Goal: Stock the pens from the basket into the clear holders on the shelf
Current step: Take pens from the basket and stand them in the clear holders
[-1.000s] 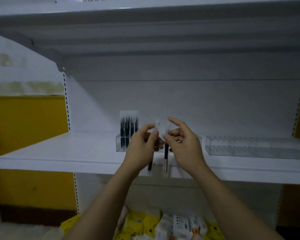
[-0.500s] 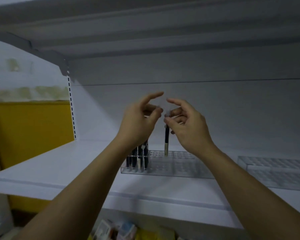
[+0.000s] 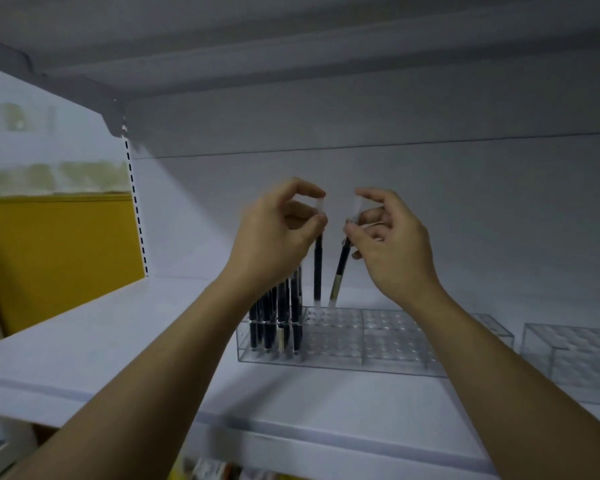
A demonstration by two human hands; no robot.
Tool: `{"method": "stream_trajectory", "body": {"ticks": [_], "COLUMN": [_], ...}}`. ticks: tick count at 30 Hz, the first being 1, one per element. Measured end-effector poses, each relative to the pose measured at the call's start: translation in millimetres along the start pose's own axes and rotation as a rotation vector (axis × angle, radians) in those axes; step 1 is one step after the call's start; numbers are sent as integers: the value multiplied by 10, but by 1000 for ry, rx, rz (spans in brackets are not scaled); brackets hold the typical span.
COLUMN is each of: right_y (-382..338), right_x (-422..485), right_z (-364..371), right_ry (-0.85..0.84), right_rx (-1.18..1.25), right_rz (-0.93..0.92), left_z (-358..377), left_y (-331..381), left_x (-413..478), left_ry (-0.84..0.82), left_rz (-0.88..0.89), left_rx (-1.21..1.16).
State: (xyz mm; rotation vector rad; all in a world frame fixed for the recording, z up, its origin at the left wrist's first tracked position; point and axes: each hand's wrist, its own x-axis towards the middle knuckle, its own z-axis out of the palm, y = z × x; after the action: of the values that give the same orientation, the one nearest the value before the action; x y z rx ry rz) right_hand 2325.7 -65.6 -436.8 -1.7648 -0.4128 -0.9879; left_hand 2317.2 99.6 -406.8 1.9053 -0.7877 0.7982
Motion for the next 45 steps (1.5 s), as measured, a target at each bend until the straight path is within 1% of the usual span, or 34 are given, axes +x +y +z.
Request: {"method": "stream_trajectory", "body": {"ticks": [5,13,16,19,23,28,35,40,43,45], "right_y": [41,52,60,55,36,16,-6,13,20,12], "right_x": [-51,-91,-97,-107,-116,-107,-80,-169,-224,-277], "right_z": [-37,-55,-84,-98,-79,-59,19,56,2,-19], "right_ry": [15,32,42,41,18,-34,-100,-344,-356,-393], "right_rx": [-15,-11,-7,-11,-9,-26,-52,-196,-216,-259], "right_rz": [-4,-12,-6,-9,-24,-50,-46,5,13,29], "left_z": [-46,-112,-146,-120,-73,-64,-62,-70,-52,-36], "left_y": [-2,18,23,2,-2,-10,-12,-24,-20,-26], "left_x": [-37,-24,-33,-47,-9,2,-10,3,-5,-11], "left_ry": [-9,-18,-78,-101,-158,-223,-201,-201,-184,-178], "left_rz": [-31,-87,-107,-116,-102,-137,-122,-127,-117,-85], "left_rx": [-7,66,119,155,290,387,404,441,437,473]}}
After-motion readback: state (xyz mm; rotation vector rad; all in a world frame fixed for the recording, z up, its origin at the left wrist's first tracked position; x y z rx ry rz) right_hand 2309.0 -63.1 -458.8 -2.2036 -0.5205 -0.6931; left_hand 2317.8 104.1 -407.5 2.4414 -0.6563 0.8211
